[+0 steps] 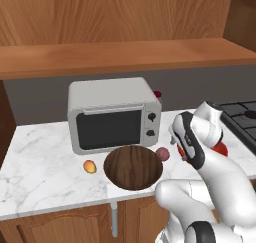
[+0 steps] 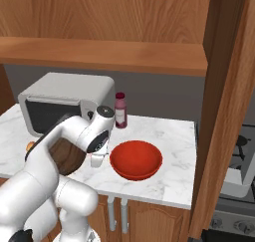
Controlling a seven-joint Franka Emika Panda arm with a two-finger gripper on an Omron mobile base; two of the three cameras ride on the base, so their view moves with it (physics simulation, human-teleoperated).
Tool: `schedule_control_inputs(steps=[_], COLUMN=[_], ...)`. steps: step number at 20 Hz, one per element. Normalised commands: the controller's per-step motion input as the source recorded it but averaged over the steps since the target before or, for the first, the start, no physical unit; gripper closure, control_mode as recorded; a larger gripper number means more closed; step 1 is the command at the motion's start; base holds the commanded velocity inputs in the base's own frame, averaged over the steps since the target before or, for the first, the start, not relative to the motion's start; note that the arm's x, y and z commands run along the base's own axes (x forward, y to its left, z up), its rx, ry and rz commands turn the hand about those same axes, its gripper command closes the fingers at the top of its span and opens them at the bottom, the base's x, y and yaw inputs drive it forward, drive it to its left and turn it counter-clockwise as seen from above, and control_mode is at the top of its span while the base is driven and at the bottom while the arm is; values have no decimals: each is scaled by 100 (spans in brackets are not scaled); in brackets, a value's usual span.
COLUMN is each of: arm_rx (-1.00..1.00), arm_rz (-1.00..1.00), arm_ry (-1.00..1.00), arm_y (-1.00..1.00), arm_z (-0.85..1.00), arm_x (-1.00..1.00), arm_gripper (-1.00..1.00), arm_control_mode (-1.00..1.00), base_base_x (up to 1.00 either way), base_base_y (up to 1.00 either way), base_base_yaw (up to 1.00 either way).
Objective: Pick both bowls and place them on the counter. Then place the mango in one bowl and place the onion in the other bowl.
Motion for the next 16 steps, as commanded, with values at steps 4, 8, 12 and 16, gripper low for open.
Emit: schedule_control_inputs(steps=[4,8,12,16], arm_rx=[0,0,0,0], arm_rz=[3,2,0,0], arm_ry=[0,0,0,3], arm_y=[31,13,4,0], arm_z=[0,-1,-11,-14], arm_x=[19,24,22,19], arm_gripper=[-100,-100,-100,-100], arm_control_mode=[-100,-100,-100,-100], base_base_x=[0,0,0,0], base_base_y=[0,0,0,0], base_base_yaw=[0,0,0,0])
